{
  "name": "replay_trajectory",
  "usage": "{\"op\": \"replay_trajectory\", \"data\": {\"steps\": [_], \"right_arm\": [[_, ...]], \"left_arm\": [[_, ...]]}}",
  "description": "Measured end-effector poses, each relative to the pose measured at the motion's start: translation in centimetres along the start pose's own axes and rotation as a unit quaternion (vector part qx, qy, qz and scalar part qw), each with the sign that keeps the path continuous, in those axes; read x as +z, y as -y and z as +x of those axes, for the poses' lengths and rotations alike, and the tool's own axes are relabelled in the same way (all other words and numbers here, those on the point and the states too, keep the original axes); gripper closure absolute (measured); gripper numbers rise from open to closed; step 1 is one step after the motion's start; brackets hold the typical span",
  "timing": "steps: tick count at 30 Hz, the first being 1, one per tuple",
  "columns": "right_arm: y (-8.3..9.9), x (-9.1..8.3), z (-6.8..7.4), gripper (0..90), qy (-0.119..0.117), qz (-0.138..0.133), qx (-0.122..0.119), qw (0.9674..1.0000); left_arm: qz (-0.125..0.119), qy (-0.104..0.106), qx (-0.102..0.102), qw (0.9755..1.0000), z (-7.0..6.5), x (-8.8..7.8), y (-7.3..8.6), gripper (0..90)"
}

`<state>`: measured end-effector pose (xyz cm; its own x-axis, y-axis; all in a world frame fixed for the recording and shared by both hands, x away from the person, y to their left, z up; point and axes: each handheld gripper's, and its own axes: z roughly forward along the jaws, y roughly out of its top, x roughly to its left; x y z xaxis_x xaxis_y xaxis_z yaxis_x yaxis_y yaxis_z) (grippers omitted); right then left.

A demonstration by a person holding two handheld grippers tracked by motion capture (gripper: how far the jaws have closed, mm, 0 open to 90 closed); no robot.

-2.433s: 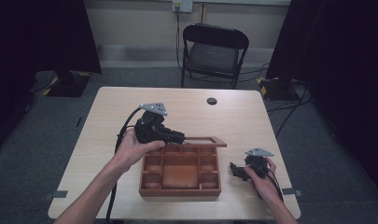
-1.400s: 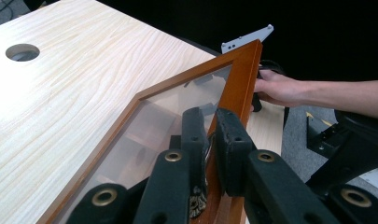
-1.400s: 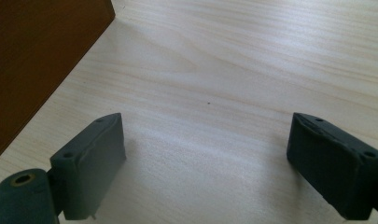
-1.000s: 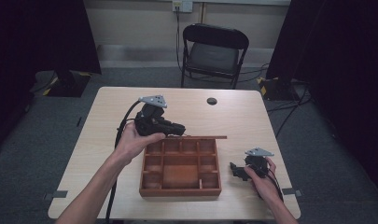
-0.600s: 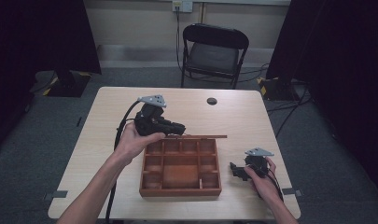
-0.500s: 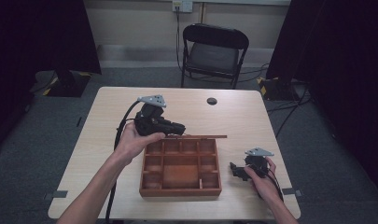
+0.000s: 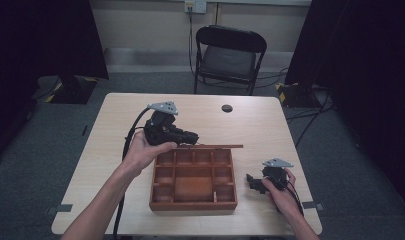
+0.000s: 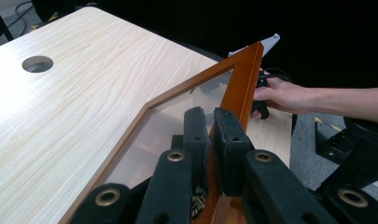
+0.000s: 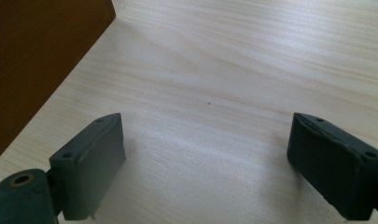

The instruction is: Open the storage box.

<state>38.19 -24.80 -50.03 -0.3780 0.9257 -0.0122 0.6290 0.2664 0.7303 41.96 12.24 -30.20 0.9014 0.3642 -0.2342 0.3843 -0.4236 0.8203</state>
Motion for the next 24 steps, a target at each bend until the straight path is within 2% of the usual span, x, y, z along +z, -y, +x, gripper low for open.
{"op": "replay_trajectory", "data": {"steps": [24], "right_arm": [[0.0,0.0,0.0,10.6,0.0,0.0,0.0,1.0]], "left_arm": [[0.002,0.0,-0.001,1.0,-0.02,0.01,-0.02,84.1]]}}
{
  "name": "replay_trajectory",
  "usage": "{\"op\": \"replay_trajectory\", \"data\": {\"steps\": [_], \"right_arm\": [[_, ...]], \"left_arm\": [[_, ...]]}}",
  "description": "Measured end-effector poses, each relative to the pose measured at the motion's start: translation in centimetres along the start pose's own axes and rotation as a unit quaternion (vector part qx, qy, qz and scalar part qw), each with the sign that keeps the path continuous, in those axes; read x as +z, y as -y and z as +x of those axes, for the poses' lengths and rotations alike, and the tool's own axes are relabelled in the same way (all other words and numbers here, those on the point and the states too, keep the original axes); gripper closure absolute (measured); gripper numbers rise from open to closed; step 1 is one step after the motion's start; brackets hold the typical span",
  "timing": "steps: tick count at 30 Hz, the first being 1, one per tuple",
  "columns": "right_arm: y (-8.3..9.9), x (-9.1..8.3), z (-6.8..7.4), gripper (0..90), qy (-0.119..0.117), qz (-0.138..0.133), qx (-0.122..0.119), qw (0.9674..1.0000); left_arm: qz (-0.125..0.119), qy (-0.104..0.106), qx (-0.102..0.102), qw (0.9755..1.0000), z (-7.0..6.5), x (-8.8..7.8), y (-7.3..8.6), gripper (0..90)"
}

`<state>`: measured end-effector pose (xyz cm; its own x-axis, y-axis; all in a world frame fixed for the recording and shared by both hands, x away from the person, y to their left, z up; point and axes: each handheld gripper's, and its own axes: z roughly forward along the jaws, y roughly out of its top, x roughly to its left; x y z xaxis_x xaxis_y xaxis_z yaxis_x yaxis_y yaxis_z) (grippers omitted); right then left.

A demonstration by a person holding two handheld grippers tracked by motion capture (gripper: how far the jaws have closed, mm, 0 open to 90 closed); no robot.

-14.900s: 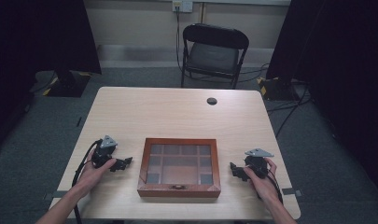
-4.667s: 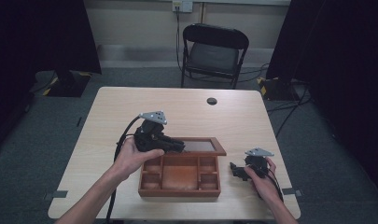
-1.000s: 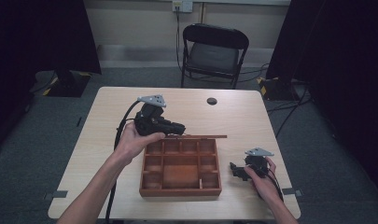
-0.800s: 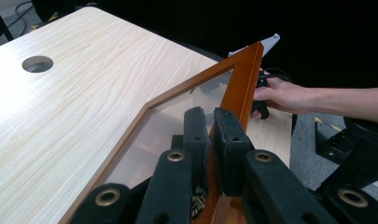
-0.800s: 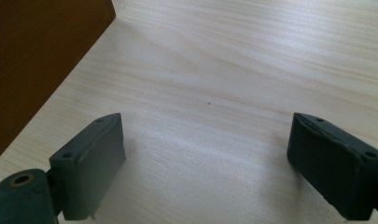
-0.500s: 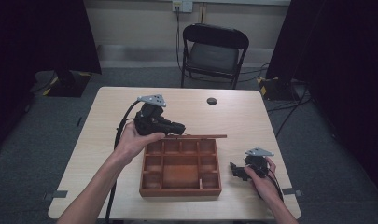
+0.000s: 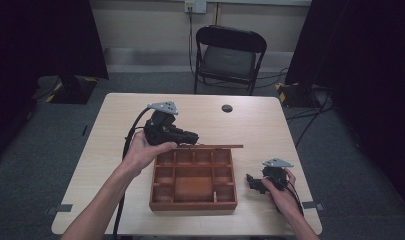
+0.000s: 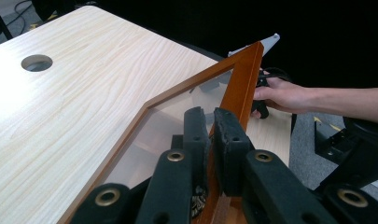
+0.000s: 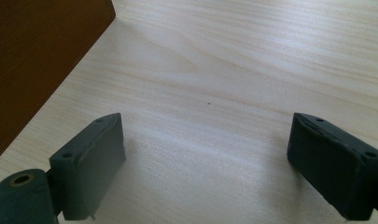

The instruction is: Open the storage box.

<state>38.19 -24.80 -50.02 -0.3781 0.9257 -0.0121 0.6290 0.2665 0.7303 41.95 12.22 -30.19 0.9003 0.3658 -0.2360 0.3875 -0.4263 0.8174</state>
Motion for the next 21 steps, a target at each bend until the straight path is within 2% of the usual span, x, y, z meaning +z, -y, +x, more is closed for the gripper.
{"op": "replay_trajectory", "data": {"steps": [21], "right_arm": [[0.0,0.0,0.0,10.5,0.0,0.0,0.0,1.0]], "left_arm": [[-0.001,0.002,-0.002,1.0,0.06,-0.01,0.02,84.0]]}}
